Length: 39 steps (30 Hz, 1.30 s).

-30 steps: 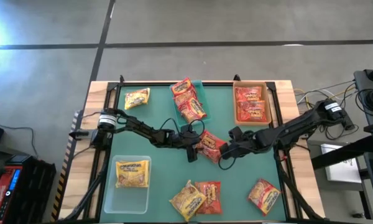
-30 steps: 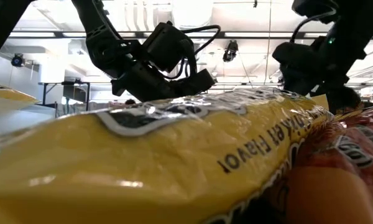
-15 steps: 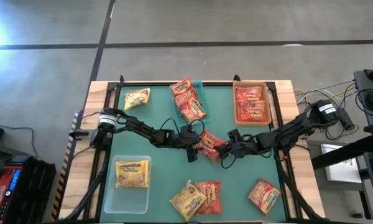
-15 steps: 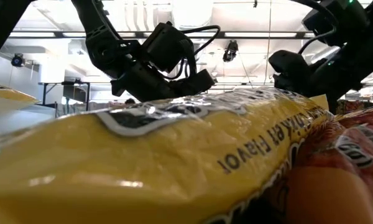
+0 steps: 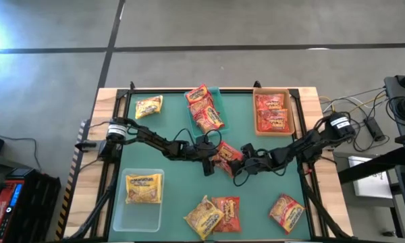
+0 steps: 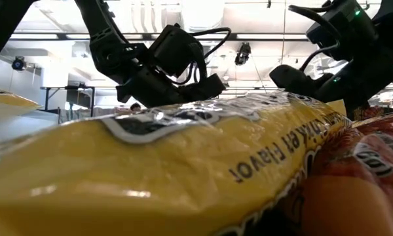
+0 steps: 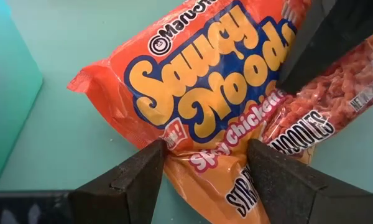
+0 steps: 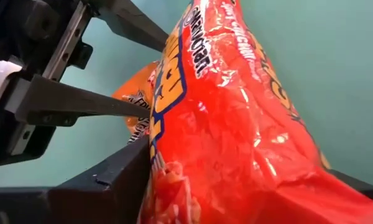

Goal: Sort Maruchan noodles
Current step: Put the right orange noodle pack into the orange bin

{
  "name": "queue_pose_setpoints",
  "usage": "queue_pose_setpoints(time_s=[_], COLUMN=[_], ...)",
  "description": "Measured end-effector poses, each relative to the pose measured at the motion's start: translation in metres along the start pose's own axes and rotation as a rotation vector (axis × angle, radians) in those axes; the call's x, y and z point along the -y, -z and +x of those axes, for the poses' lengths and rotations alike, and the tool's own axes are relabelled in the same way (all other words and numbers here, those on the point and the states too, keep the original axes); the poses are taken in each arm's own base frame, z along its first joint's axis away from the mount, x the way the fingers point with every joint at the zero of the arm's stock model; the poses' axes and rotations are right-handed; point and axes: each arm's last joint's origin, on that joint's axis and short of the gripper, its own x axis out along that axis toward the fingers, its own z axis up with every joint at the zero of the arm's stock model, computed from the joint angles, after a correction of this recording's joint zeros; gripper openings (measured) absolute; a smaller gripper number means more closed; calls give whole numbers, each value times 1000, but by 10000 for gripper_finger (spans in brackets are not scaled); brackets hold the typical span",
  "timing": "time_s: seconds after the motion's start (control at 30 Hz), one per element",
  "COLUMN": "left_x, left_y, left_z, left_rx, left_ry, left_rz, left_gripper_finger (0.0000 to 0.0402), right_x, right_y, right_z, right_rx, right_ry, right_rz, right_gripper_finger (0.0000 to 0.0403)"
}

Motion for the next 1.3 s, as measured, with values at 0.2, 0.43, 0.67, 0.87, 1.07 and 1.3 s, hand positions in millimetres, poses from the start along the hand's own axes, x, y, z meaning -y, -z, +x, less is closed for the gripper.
queue_pose_setpoints(time_s=[0.2,0.43,0.67,0.87,1.07,1.3], left_x=[0,2,1,1,3,3], left_y=[-3,-15,-25,-21,-20,-23], left_z=[-3,-23,-39,-42,-43,-42], left_rx=[0,-67,-101,-163,-173,-149], left_ry=[13,96,89,93,102,106], left_rz=[-10,-27,-38,-101,-117,-122], left_gripper_finger=[217,217,217,217,217,217], right_x=[-2,-6,-6,-13,-13,-24], right_y=[-1,-4,-5,-20,-46,-86], right_z=[-1,-5,-7,-15,-33,-62], right_rx=[-14,-7,-1,41,71,108], right_ry=[-15,-35,-38,-77,-19,47], right_rz=[-34,-81,-121,-164,-207,-287], right_gripper_finger=[198,154,133,132,132,132])
